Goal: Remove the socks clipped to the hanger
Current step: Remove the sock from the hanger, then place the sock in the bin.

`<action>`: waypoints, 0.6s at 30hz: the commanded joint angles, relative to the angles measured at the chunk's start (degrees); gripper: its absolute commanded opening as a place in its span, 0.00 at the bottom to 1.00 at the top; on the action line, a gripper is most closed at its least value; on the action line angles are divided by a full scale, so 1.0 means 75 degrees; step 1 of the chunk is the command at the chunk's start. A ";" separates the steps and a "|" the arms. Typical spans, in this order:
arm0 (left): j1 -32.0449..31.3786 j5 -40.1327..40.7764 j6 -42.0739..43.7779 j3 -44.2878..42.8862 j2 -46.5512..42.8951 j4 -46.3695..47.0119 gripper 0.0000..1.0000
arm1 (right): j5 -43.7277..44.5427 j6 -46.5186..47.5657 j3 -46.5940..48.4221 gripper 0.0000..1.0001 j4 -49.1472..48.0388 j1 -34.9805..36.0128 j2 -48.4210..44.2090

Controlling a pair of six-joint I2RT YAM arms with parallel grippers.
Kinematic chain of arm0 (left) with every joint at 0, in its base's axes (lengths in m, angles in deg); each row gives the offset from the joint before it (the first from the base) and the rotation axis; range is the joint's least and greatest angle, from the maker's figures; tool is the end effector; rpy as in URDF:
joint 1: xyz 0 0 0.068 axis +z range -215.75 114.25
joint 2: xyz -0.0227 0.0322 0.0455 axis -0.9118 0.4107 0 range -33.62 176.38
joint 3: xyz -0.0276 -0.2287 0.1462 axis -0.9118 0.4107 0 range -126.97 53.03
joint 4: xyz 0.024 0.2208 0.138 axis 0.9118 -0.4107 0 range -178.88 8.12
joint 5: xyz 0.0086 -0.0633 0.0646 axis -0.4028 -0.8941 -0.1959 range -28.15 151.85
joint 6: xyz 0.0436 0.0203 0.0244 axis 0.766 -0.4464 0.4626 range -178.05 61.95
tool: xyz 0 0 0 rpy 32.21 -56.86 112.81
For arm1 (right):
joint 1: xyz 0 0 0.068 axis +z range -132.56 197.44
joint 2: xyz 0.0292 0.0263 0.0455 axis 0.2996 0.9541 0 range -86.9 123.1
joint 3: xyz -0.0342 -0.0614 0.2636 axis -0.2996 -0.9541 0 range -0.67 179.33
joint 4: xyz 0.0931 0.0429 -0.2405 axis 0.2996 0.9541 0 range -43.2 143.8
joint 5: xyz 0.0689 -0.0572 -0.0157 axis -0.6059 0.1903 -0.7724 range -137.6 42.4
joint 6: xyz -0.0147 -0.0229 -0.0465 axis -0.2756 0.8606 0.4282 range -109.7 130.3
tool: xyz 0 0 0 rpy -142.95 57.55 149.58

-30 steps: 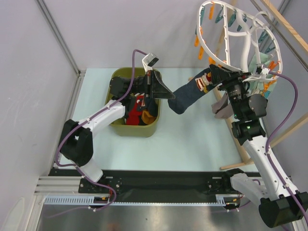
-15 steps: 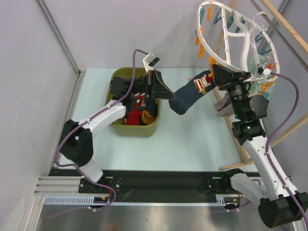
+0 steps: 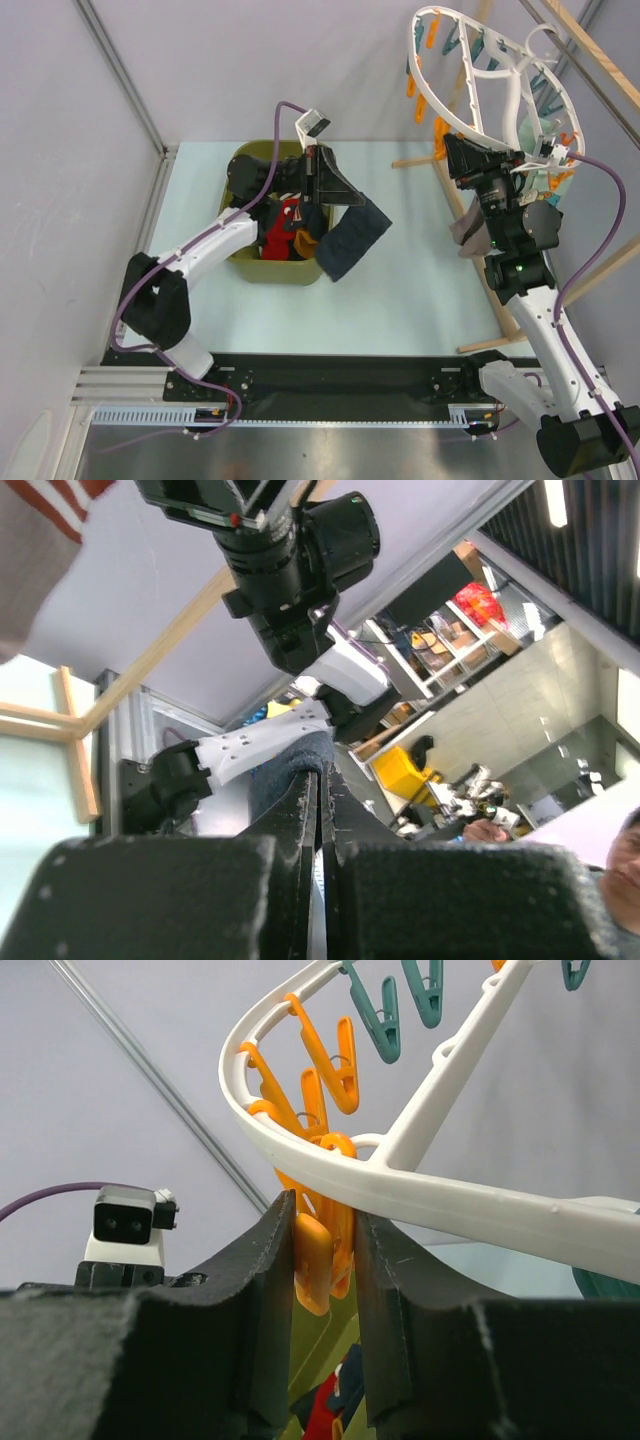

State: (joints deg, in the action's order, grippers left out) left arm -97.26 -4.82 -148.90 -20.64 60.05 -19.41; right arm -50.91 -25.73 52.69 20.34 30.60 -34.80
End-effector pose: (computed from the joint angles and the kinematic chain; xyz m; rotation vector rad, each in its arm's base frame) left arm 0.2836 -0.2121 0.4090 0.7662 1.5346 -2.2012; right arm 0.1927 0.0471 0.4382 0.1696 1.1087 0.8015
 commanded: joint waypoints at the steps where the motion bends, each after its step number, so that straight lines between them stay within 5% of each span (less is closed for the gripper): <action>1: 0.0448 -0.0063 0.1511 -0.0126 -0.0652 -0.1558 0.00 | -0.0075 -0.0047 0.0301 0.00 -0.0001 -0.0056 -0.0126; 2: 0.0625 -0.0017 0.2227 -0.0173 -0.0920 -0.2485 0.00 | -0.0074 -0.0059 0.0361 0.00 0.0325 -0.0045 -0.0114; 4: 0.1139 0.0403 0.5456 -0.0745 -0.1203 -0.6733 0.00 | -0.0179 -0.0024 0.0501 0.00 0.0527 -0.0080 -0.0091; 7: 0.1446 0.2859 0.8889 -0.1950 -0.1193 -1.1243 0.11 | -0.0308 0.0151 0.0724 0.00 0.1124 -0.0092 0.0003; 18: 0.1564 0.6529 0.9616 -0.0315 -0.1134 -1.1622 0.11 | -0.0789 0.0316 0.1146 0.00 0.1652 -0.0092 0.0401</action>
State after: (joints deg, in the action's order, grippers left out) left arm -85.39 32.10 -82.26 -23.74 52.44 -101.83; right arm -54.13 -24.53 58.09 31.88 29.93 -32.03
